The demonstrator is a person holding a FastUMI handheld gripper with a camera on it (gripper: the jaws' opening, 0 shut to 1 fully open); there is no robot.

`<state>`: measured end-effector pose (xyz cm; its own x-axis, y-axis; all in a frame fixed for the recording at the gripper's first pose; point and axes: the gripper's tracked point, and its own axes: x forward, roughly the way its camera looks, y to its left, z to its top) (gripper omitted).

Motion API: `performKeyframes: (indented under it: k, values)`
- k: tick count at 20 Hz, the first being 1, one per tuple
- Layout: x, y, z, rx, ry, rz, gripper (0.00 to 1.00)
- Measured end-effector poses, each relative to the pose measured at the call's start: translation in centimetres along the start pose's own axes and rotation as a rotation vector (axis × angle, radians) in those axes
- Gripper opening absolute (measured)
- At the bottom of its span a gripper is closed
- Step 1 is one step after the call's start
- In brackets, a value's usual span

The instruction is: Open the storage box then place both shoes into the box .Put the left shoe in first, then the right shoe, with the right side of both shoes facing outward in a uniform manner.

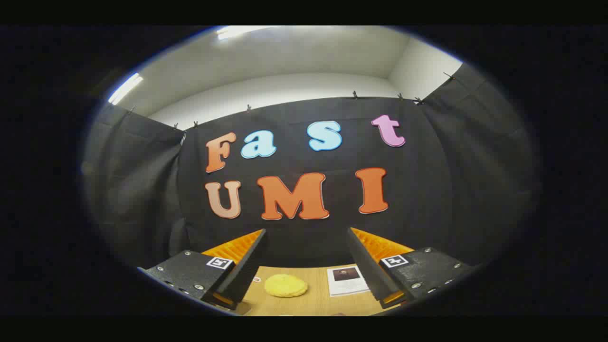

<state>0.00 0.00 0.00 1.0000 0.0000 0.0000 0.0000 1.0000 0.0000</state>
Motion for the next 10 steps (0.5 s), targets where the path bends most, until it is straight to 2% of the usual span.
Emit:
performKeyframes:
  k: [7, 10]
  values:
    - [-0.3, 1.3, 1.9, -0.086, -0.054, 0.02, 0.98]
    - [-0.3, 2.3, 1.7, -0.111, -0.038, 0.035, 0.98]
